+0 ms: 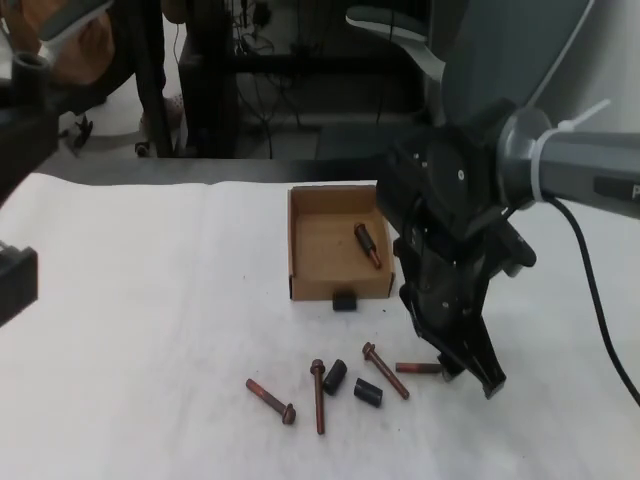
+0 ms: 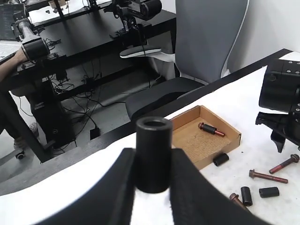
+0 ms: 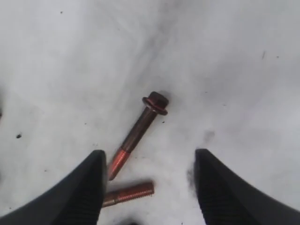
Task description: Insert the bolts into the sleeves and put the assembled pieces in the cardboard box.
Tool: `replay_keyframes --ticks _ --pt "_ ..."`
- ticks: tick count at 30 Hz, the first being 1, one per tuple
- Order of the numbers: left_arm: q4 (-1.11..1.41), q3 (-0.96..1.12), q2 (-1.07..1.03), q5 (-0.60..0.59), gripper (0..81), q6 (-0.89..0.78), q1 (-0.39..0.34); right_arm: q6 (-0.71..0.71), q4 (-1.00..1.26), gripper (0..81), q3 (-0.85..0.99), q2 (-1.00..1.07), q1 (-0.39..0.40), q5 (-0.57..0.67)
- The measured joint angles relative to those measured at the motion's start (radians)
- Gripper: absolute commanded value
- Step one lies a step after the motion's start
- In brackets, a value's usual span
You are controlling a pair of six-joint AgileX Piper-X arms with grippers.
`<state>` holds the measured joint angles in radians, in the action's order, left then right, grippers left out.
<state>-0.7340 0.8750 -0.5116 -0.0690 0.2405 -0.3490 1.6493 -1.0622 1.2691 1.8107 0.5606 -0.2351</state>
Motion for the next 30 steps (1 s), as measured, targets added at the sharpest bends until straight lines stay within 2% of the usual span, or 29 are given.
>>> replay_keyframes --ticks 7,19,30 --pt "0.0 0.0 0.0 0.0 1.8 0.0 0.0 0.005 0.04 52.2 -0.096 0.0 0.002 -0.005" --pt "0.0 0.0 0.0 0.0 1.8 0.0 0.0 0.02 0.319 52.2 -0.152 0.0 -0.002 0.01" --pt "-0.002 0.0 -0.002 0.0 1.8 0.004 0.0 0.039 0.261 52.1 -0.159 0.0 -0.053 -0.001"
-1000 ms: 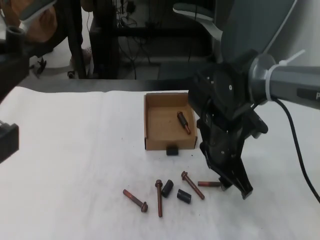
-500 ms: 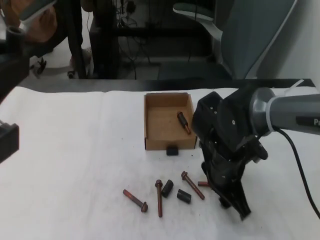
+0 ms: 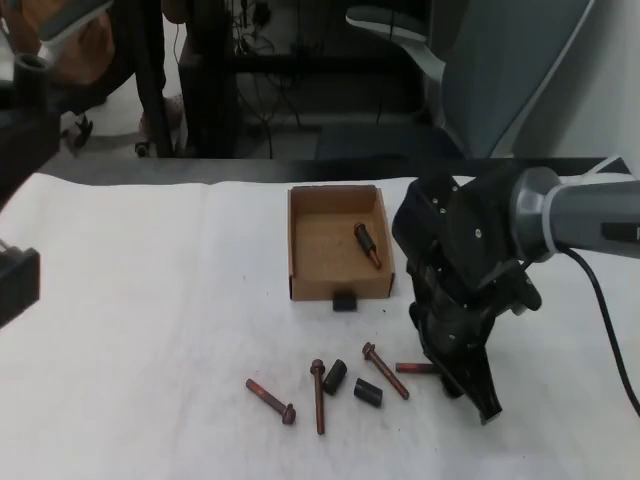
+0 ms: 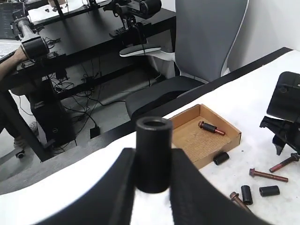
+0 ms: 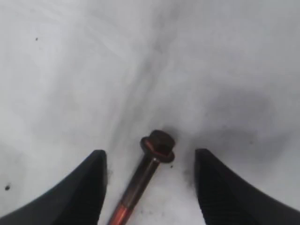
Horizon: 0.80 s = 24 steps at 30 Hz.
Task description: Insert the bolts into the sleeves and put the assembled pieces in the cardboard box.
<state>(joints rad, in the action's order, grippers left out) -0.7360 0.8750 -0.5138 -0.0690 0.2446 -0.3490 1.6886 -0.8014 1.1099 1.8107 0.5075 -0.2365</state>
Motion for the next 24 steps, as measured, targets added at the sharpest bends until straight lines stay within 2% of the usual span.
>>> replay_keyframes --ticks 8,16,24 --pt "0.011 0.0 -0.005 0.0 1.8 0.005 0.0 0.013 0.045 51.5 -0.031 0.0 -0.051 0.008" --pt "0.033 0.0 -0.005 0.0 1.8 0.005 0.0 0.029 0.179 51.5 -0.085 -0.017 -0.053 0.03" --pt "0.056 0.0 -0.005 0.0 1.8 0.005 0.0 0.042 0.144 51.5 -0.083 -0.017 -0.048 0.04"
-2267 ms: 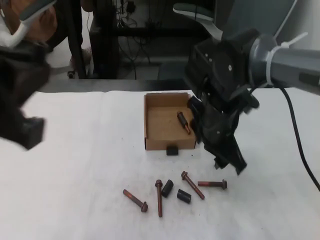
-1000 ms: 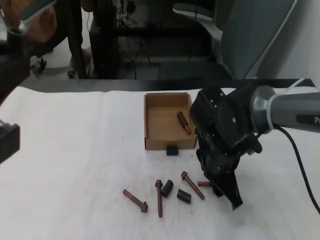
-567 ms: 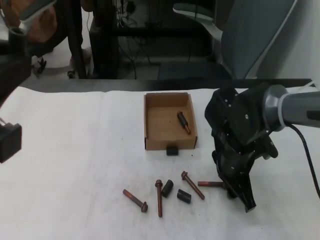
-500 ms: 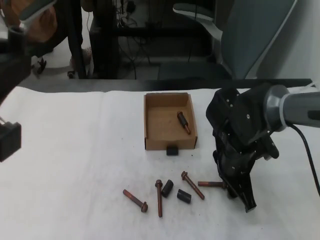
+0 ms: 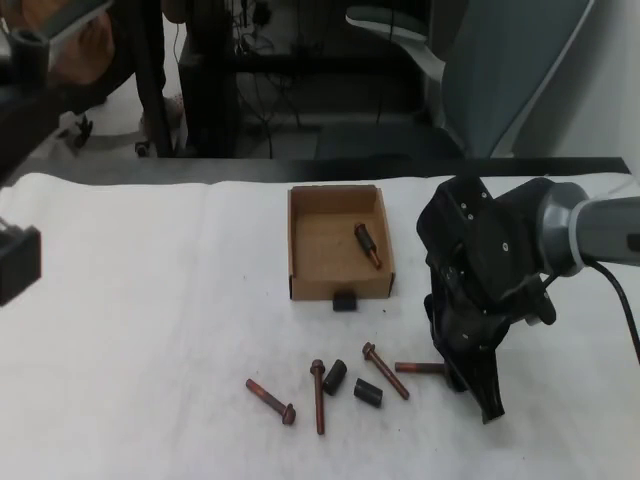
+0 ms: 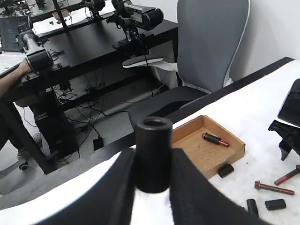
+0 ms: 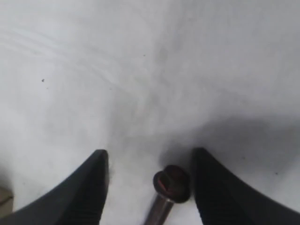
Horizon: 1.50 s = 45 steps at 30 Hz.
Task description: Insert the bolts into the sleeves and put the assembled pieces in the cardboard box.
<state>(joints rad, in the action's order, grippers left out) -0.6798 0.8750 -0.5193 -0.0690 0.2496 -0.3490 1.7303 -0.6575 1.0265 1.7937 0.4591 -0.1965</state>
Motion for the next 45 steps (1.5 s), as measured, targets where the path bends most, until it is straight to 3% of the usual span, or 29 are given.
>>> replay_keyframes --ticks 8,14,17,20,29,32,37,45 --pt "0.006 0.0 0.0 0.0 1.8 0.0 0.0 0.017 0.008 51.5 -0.002 -0.002 0.018 0.008" --pt "0.006 0.0 0.0 0.0 1.8 0.0 0.0 0.06 0.013 51.4 -0.002 -0.002 0.022 0.088" --pt "0.006 0.0 0.0 0.0 1.8 0.0 0.0 0.068 0.009 38.4 -0.002 -0.002 0.026 0.106" --pt "0.006 0.0 0.0 0.0 1.8 0.0 0.0 0.07 -0.026 0.3 -0.002 -0.002 0.029 0.117" --pt "0.006 0.0 0.0 0.0 1.8 0.0 0.0 0.024 -0.047 0.6 -0.002 -0.002 0.03 0.117" --pt "0.006 0.0 0.0 0.0 1.8 0.0 0.0 -0.082 -0.024 0.6 -0.002 -0.003 0.03 0.108" --pt "0.035 -0.043 0.0 -0.052 1.8 -0.008 0.0 -0.375 0.083 0.6 -0.002 -0.037 0.03 0.028" --pt "0.339 -0.292 -0.006 -0.218 1.8 -0.121 -0.006 -1.145 0.173 0.6 -0.001 -0.334 0.051 -0.056"
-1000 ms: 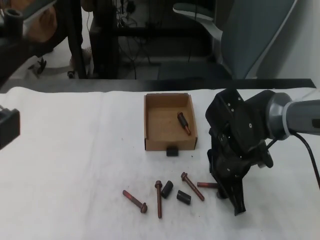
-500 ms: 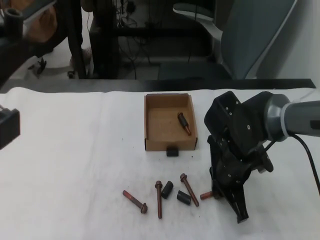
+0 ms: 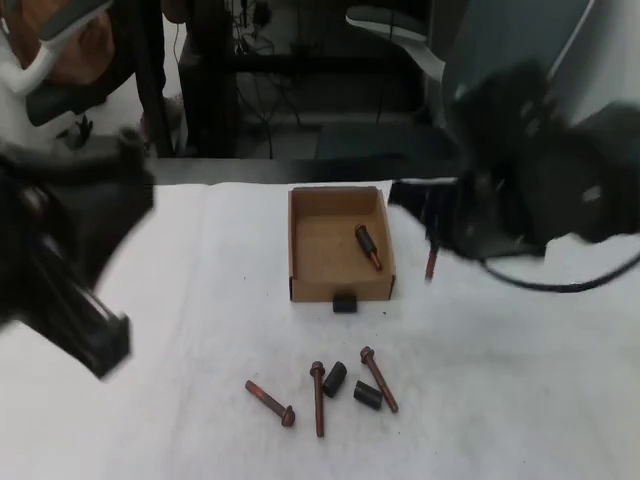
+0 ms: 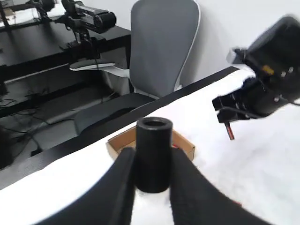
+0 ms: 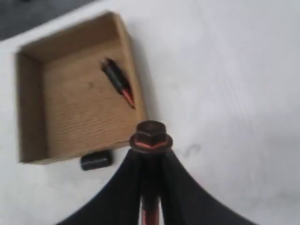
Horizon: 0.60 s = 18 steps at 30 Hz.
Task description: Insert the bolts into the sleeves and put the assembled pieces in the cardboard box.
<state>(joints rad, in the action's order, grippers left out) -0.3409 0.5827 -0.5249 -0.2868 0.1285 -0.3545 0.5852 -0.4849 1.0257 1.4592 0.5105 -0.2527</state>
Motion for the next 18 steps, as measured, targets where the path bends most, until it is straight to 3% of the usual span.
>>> replay_keyframes --ticks 4,8,14,18 --pt "0.214 -0.168 -0.037 -0.037 1.8 -0.118 -0.036 -0.186 0.031 0.6 0.0 -0.215 0.062 -0.038" --pt "0.448 -0.286 -0.102 -0.047 1.8 -0.276 -0.123 -0.332 0.087 0.6 0.0 -0.378 0.153 -0.023" --pt "0.664 -0.312 -0.255 -0.043 1.8 -0.308 -0.347 -0.427 0.107 0.6 0.003 -0.462 0.349 -0.022" --pt "0.734 -0.312 -0.382 0.013 1.8 -0.32 -0.503 -0.497 0.057 0.6 0.003 -0.435 0.471 -0.147"
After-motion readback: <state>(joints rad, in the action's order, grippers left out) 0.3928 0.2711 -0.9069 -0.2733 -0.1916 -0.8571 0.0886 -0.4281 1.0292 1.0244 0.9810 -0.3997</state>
